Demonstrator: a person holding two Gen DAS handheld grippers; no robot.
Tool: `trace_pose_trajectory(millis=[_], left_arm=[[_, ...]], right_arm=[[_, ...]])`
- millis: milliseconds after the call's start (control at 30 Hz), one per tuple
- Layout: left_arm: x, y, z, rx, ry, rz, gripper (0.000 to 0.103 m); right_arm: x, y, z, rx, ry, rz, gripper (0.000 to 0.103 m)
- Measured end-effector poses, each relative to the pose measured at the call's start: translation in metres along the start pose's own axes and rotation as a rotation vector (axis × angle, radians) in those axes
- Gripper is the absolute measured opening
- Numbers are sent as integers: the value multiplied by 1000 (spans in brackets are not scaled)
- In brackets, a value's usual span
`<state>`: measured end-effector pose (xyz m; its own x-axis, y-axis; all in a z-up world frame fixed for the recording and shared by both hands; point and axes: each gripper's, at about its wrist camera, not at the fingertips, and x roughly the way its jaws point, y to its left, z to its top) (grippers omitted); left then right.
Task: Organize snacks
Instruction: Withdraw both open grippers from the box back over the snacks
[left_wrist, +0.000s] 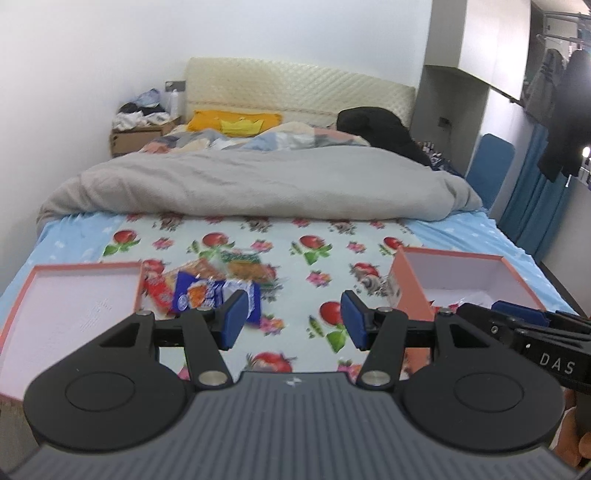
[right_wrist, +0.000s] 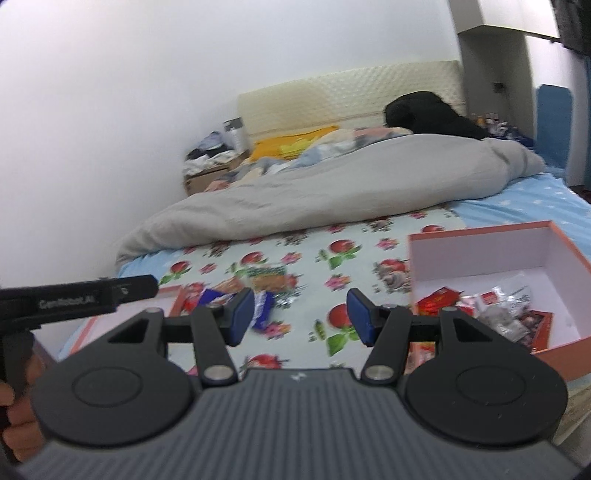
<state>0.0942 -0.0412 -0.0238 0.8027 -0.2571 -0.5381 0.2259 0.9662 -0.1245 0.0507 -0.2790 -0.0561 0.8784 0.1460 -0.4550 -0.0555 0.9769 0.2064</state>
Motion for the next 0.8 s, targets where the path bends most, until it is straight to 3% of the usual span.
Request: trace_pose_trajectory(millis=[533, 800], left_arm=[[17, 49, -56, -79, 72, 79, 61], [67, 76, -70, -77, 117, 95, 61]], right_arm=[[22, 26, -37, -85, 95, 140, 58], [77, 23, -47, -131, 169, 181, 58]])
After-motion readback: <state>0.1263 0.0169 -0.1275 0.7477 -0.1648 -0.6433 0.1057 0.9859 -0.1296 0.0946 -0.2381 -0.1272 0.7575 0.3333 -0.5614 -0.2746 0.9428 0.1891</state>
